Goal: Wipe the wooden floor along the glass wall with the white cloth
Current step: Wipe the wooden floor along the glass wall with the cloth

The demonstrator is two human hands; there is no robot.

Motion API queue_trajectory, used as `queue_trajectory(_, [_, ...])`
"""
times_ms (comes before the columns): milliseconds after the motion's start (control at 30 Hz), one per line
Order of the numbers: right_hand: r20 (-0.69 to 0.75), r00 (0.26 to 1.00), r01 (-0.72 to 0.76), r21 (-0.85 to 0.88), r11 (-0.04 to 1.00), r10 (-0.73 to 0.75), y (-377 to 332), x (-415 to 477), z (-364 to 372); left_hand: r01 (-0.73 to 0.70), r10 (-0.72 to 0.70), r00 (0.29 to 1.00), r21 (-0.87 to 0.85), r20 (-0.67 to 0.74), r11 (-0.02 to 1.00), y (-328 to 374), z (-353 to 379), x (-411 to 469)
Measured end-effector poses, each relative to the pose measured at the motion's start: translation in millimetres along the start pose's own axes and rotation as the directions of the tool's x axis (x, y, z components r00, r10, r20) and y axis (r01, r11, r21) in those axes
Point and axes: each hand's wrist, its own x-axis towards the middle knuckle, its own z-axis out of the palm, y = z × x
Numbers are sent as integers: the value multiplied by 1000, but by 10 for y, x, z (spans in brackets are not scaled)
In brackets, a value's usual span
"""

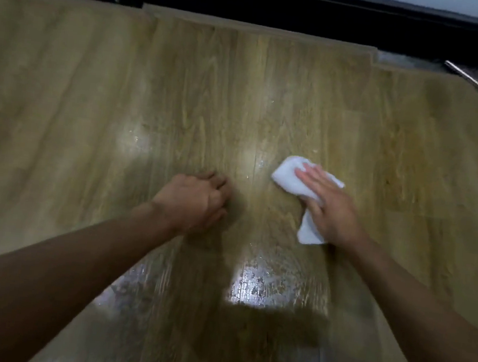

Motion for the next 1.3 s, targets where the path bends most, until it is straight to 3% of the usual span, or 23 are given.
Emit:
queue_trajectory(67, [-106,976,-194,-20,981,191,44,220,-4,108,-104,991,-33,86,994,-137,80,-87])
queue_trajectory(167, [-211,908,-397,-150,906,363,-272,635,262,114,-91,972,-94,217,989,-141,117,-78])
queue_trajectory(233, [-178,935,-337,-180,924,306,-609,757,481,107,-77,971,-126,227,986,-134,107,-47])
queue_trajectory(333, [-6,995,-96,-222,970,97,-943,514,676,110,-70,975,-184,210,977,-252,101,-106])
queue_trajectory(400, [71,996,59,-205,977,-46,-878,257,613,176,-137,968,-177,211,968,-361,148,-199])
queue_trajectory(467, [69,994,93,-164,982,-82,-694,116,501,265,-216,944,-183,251,947,-419,198,-275])
queue_trajectory(567, [-72,985,-169,-161,972,160,-476,205,383,270,-208,934,-190,291,944,-422,212,-274])
queue_trajectory(700, [-234,888,-434,-135,891,397,-715,720,515,250,-190,941,-199,280,948,-435,204,-251])
queue_trajectory(767, [-189,914,-389,-148,909,360,-972,924,663,241,-182,949,-218,258,946,-456,224,-264])
queue_trajectory(833, [-84,979,-198,-177,964,185,-1242,914,838,213,-161,961,-230,223,950,-498,240,-284])
queue_trajectory(900, [14,1000,-23,-156,987,26,-1409,666,909,197,-153,968,-223,199,955,-607,271,-363])
queue_trajectory(1033, [143,975,177,-22,984,-172,-1136,278,679,384,-334,906,-176,260,906,-1010,443,-698])
queue_trajectory(1100, [130,983,136,-41,990,-130,-983,376,593,417,-343,890,-230,301,879,-1116,485,-771])
queue_trajectory(1233, [-40,997,-72,-116,991,68,-1153,864,717,414,-328,883,-227,335,882,-1116,436,-683])
queue_trajectory(1300, [-32,997,-74,-129,989,71,-1387,1062,850,402,-323,889,-214,325,890,-1116,431,-692])
